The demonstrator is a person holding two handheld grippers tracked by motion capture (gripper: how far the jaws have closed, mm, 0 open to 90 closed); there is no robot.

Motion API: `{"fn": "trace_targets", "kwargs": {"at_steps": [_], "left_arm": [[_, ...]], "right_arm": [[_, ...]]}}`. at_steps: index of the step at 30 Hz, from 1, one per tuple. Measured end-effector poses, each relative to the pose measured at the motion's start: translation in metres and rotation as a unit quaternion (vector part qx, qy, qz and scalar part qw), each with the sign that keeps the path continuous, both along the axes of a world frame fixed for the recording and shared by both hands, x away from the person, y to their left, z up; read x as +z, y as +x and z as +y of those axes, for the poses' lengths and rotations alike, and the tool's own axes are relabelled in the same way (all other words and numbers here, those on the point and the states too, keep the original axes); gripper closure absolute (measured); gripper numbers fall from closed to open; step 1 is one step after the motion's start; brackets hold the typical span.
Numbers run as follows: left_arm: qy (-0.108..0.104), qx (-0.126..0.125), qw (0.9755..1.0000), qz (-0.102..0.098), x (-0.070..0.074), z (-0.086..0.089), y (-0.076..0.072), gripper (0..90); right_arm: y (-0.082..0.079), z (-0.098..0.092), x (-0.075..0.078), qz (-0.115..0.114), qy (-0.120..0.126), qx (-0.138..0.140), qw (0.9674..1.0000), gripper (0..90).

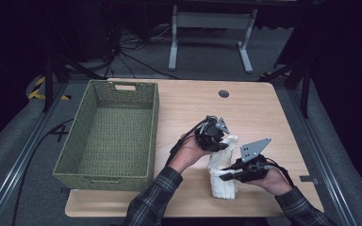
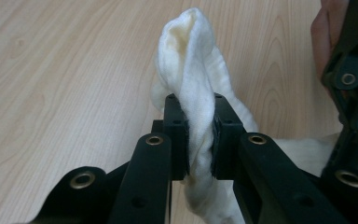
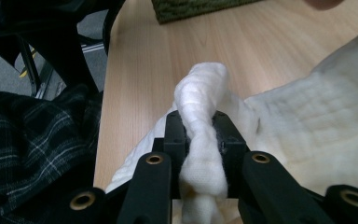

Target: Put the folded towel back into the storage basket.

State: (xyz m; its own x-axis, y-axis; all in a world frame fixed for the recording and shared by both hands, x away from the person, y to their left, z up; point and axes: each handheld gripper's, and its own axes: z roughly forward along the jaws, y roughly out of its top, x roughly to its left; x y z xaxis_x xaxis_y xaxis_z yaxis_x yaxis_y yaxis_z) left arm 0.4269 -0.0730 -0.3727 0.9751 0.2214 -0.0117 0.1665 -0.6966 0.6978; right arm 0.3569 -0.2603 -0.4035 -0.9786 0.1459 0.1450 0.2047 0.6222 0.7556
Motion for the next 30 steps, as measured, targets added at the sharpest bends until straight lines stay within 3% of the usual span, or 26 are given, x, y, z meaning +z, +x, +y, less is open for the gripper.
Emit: {"fn": "trace_targets", "kwargs": {"at_steps": [15, 21, 30], "left_arm": [[-0.002, 0.026, 0.9992, -0.031, 0.057, 0.041, -0.002, 80.1], [0.004, 0.030, 0.9984, -0.048, 0.077, 0.073, 0.002, 80.1], [-0.005, 0.049, 0.9972, -0.056, 0.089, 0.129, 0.011, 80.1]], "right_arm": [[0.022, 0.034, 0.052, -0.028, 0.027, 0.012, 0.9992, 79.1], [0.034, 0.063, 0.073, -0.035, 0.029, 0.021, 0.9987, 79.1], [0.049, 0.114, 0.094, -0.035, 0.045, 0.033, 0.9978, 79.2]]}}
